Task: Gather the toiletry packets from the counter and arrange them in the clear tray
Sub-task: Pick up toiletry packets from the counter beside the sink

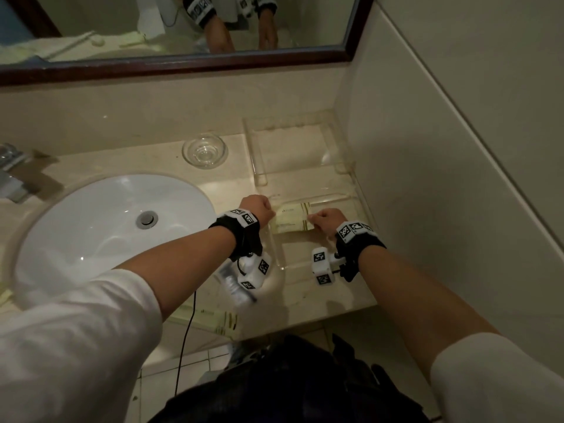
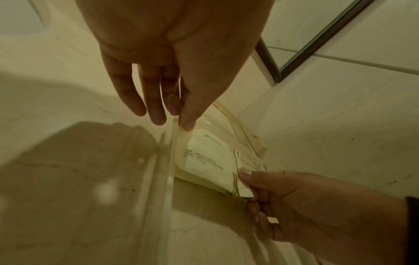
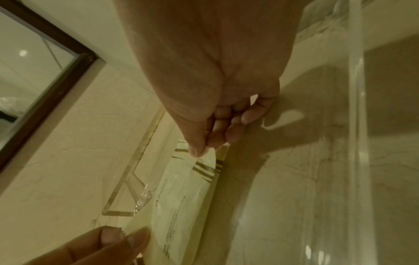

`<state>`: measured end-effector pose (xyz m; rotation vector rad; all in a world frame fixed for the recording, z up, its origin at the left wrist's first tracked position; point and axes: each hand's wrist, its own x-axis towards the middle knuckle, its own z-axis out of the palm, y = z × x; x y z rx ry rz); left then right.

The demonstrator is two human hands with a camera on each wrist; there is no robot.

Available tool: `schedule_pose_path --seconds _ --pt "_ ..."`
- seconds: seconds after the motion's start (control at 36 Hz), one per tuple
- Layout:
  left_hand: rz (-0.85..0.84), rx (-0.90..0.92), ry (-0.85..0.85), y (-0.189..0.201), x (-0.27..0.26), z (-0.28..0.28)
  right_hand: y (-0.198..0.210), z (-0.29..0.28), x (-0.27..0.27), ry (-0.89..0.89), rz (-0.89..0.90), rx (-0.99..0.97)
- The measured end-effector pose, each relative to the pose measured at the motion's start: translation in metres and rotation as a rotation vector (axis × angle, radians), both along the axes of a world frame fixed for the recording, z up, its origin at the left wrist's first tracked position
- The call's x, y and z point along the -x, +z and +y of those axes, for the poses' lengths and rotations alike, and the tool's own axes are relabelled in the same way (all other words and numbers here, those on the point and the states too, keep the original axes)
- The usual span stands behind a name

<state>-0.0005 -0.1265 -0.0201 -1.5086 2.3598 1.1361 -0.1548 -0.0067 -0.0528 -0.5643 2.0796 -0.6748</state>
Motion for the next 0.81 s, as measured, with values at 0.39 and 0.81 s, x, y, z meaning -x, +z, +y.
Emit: schedule_pose_path --seconds 0.39,0.81 --pt "-0.051 0.080 -0.079 0.0035 0.0037 -0.0006 0.0011 -0.0060 0.0016 -0.111 -0.061 -0.082" --pt "-0.107 0.102 -0.130 0.0032 0.0059 -0.0037 0.0087 -0.0031 0.0005 -0.150 -0.107 -0.048"
